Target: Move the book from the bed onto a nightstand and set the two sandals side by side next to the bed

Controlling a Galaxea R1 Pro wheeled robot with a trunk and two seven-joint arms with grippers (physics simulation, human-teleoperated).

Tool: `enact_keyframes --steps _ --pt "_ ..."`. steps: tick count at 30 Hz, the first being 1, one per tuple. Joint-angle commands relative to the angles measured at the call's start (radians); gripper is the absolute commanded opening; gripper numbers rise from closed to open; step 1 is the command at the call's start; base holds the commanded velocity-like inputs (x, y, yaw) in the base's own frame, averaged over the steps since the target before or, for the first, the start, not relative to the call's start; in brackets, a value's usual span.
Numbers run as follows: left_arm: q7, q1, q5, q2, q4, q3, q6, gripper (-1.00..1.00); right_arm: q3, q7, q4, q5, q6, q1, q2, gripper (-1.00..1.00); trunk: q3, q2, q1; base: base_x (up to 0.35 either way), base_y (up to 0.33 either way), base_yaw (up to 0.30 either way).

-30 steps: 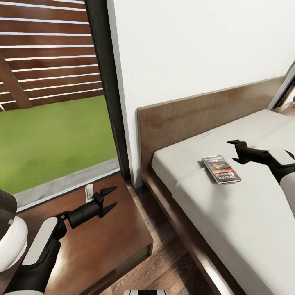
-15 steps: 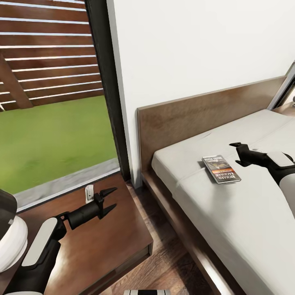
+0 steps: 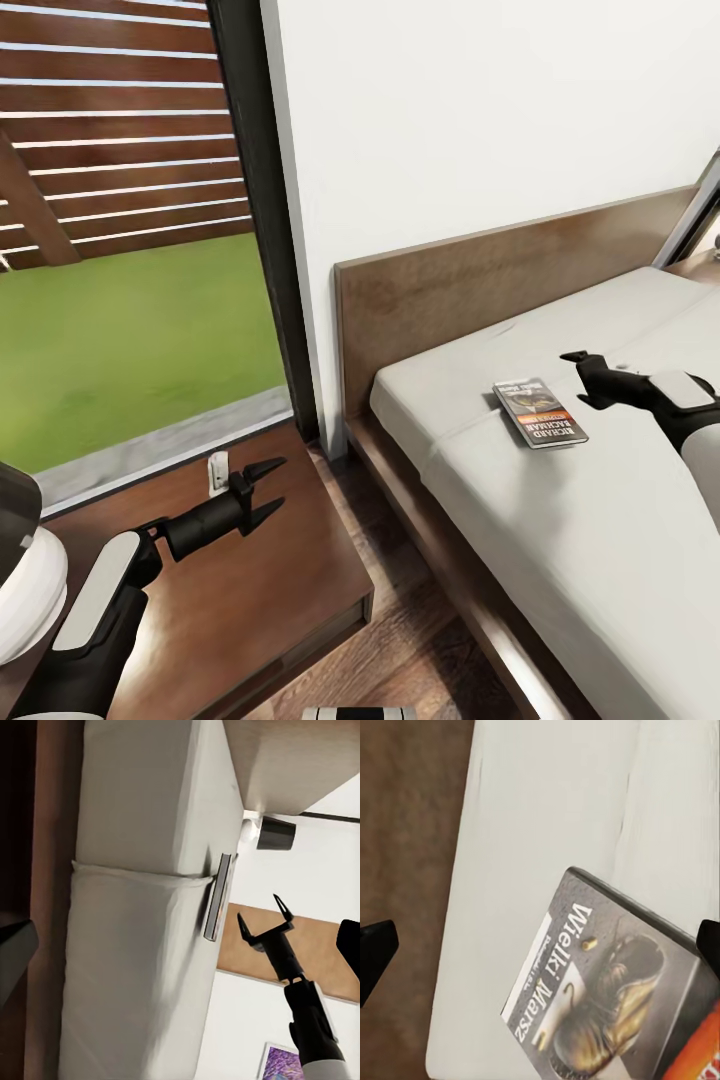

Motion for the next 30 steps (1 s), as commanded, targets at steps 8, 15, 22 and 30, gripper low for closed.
enact_keyframes --steps 8,15,22,30 --pt "0.011 0.0 0.011 0.0 -0.001 0.001 0.004 1.0 -0.006 0.024 0.028 0.029 -0.019 -0.001 0.003 1.0 -0.001 0.0 0.0 0.0 0.0 0.0" --pt "0.011 0.0 0.011 0.0 0.001 0.002 0.004 1.0 -0.005 0.053 0.049 0.035 -0.027 -0.001 0.005 1.0 -0.001 0.0 0.0 0.0 0.0 0.0" --pt "0.011 0.0 0.009 -0.001 0.003 0.0 0.005 1.0 -0.005 0.058 0.052 0.035 -0.028 -0.001 0.006 1.0 -0.001 0.0 0.0 0.0 0.0 0.0" --pt "0.01 0.0 0.008 0.0 0.006 0.0 0.005 1.0 -0.004 0.06 0.053 0.037 -0.029 -0.001 0.009 1.0 -0.001 0.0 0.0 0.0 0.0 0.0"
